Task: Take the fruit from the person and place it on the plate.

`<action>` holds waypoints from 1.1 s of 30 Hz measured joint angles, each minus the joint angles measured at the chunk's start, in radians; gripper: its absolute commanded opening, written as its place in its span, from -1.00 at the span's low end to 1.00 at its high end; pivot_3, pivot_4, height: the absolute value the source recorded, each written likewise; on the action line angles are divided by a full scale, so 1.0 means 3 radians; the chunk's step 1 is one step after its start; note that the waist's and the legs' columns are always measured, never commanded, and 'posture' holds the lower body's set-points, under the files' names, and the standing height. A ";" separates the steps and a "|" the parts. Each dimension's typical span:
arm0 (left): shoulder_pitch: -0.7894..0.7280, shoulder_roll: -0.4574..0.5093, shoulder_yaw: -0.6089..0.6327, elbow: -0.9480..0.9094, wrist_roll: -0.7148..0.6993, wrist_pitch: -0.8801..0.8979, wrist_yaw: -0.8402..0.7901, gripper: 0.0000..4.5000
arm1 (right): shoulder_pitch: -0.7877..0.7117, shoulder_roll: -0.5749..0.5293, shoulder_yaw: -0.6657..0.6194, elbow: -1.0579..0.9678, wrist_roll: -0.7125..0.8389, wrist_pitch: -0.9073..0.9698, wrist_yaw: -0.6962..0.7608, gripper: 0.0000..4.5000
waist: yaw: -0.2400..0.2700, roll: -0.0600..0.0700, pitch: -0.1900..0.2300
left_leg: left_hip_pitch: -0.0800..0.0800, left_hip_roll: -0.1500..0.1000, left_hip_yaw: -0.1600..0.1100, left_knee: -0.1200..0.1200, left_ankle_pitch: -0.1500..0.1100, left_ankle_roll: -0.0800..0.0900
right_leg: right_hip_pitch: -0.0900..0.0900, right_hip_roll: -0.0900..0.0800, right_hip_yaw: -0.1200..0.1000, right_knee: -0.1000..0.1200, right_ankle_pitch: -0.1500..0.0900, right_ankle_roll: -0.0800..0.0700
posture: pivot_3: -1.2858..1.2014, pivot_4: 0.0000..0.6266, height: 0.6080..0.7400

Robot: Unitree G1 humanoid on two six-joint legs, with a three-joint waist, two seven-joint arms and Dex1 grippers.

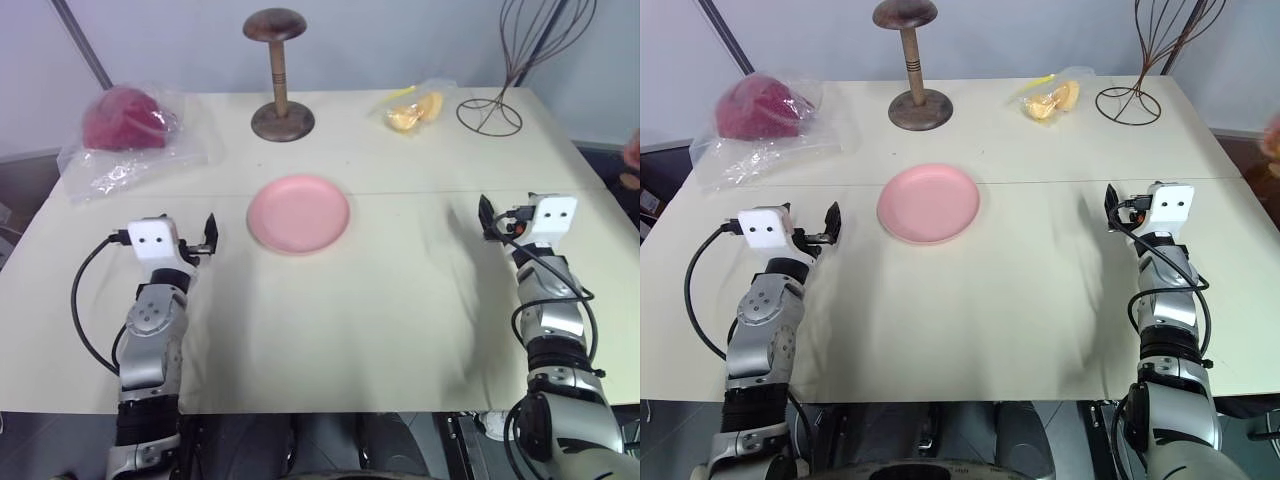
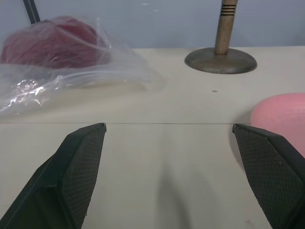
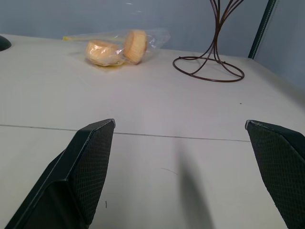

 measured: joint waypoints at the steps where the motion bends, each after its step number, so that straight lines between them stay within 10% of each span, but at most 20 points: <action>1: -0.0002 0.0004 0.0000 0.0000 0.0000 0.0000 0.0000 0.97 | 0.0000 0.0000 0.0000 0.0000 0.0000 0.0000 -0.0002 1.00 | 0.0000 0.0000 0.0000 | 0.0000 0.0000 0.0000 0.0000 0.0000 0.0000 | 0.0000 0.0000 0.0000 0.0000 0.0000 0.0000 | 0.03 -0.52 1.00; 17: -0.0088 0.0104 -0.0009 -0.0001 -0.0019 0.0019 -0.0111 0.97 | 0.0001 0.0000 0.0000 0.0000 0.0000 0.0000 -0.0013 1.00 | 0.0000 0.0000 0.0000 | 0.0000 0.0000 0.0000 0.0000 0.0000 0.0000 | 0.0000 0.0000 0.0000 0.0000 0.0000 0.0000 | 0.03 -0.52 1.00; 33: -0.0490 0.1407 -0.0346 -0.1047 -0.1419 0.1418 -0.1996 0.97 | 0.0304 -0.0236 0.0056 -0.0862 0.0224 0.0435 0.0450 1.00 | -0.0020 0.0007 0.0001 | 0.0001 0.0002 0.0000 -0.0003 0.0000 0.0000 | 0.0000 0.0002 0.0002 0.0000 -0.0001 -0.0001 | 0.03 -0.52 1.00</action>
